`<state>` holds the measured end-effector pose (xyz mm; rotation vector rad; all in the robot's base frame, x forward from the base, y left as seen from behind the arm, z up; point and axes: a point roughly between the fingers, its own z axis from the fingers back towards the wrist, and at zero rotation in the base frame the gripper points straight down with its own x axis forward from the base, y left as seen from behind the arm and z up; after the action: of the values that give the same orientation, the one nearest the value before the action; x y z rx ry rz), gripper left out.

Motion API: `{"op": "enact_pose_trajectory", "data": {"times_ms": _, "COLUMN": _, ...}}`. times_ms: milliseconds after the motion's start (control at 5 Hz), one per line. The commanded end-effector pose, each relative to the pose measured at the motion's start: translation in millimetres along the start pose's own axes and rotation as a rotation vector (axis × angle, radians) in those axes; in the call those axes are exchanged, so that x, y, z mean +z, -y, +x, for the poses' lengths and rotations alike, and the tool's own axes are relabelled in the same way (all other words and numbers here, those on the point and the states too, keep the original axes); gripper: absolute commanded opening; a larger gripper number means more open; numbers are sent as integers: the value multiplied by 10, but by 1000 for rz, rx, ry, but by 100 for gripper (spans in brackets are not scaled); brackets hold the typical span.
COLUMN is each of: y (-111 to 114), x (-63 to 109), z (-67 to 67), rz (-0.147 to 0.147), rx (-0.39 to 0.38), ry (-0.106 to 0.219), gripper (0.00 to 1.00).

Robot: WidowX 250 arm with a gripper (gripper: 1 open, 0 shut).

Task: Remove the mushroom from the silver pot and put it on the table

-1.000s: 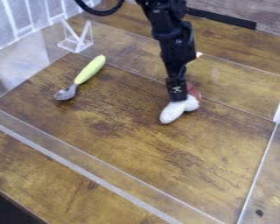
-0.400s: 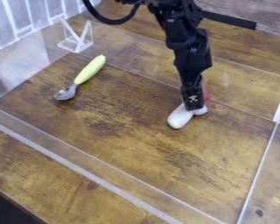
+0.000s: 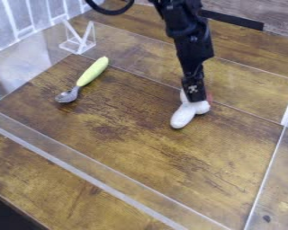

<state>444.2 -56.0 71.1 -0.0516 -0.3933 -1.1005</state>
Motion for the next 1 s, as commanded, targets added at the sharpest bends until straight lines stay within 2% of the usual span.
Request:
{"op": "enact_pose_trajectory", "data": {"times_ms": 0, "y": -155, "x": 317, "z": 60, "rz": 108, "rx": 19, "ry": 65, "gripper": 100}}
{"op": "enact_pose_trajectory", "data": {"times_ms": 400, "y": -119, "x": 34, "z": -51, "rz": 96, "rx": 97, "ry": 88, "gripper": 100}}
{"op": "enact_pose_trajectory", "data": {"times_ms": 800, "y": -227, "x": 90, "z": -90, "rz": 54, "rx": 140, "ry": 114, "gripper": 100}}
